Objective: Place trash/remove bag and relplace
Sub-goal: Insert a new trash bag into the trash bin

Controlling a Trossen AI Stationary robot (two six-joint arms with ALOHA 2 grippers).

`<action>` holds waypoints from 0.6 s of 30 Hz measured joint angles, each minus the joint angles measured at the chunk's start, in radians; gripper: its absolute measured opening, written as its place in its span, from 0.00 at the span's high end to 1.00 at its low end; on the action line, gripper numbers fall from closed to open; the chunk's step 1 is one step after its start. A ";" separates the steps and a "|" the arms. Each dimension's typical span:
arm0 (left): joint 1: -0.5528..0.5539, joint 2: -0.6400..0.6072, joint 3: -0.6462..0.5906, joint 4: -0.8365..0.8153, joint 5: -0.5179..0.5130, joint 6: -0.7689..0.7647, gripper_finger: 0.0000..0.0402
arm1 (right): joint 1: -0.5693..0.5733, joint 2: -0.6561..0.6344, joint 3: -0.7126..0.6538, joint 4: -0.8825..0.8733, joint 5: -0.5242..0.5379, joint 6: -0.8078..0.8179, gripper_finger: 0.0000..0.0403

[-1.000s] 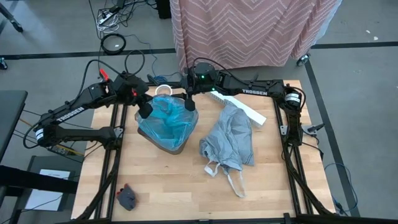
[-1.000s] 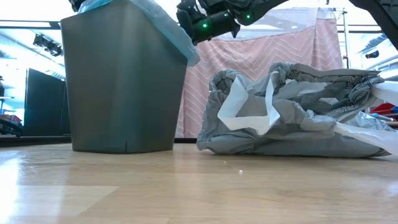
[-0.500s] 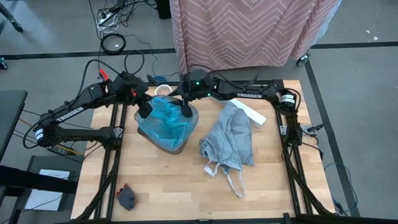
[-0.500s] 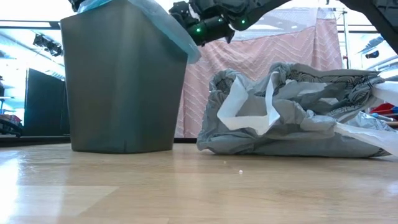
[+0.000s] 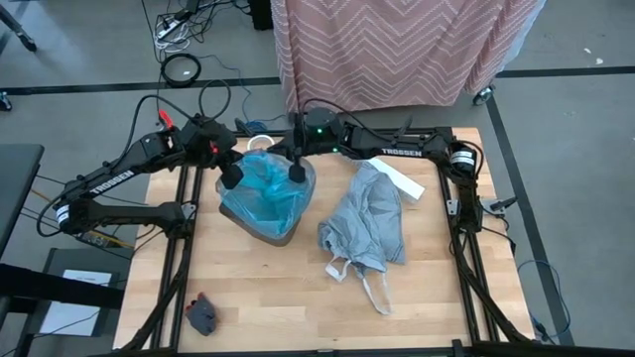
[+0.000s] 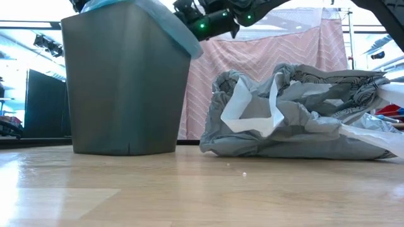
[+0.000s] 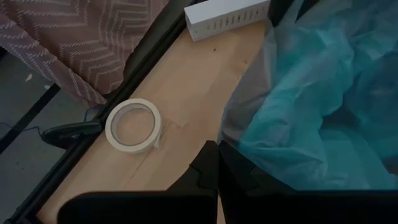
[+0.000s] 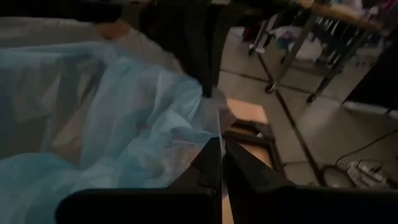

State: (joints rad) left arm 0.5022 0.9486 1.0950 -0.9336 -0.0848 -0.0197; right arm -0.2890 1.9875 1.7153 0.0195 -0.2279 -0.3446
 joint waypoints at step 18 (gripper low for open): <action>0.000 -0.003 -0.166 0.043 0.064 -0.058 0.99 | -0.006 0.007 0.002 -0.141 0.007 0.052 1.00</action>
State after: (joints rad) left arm 0.5026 0.9459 0.9288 -0.8909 -0.0204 -0.0781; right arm -0.2951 1.9945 1.7168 -0.1218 -0.2209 -0.2922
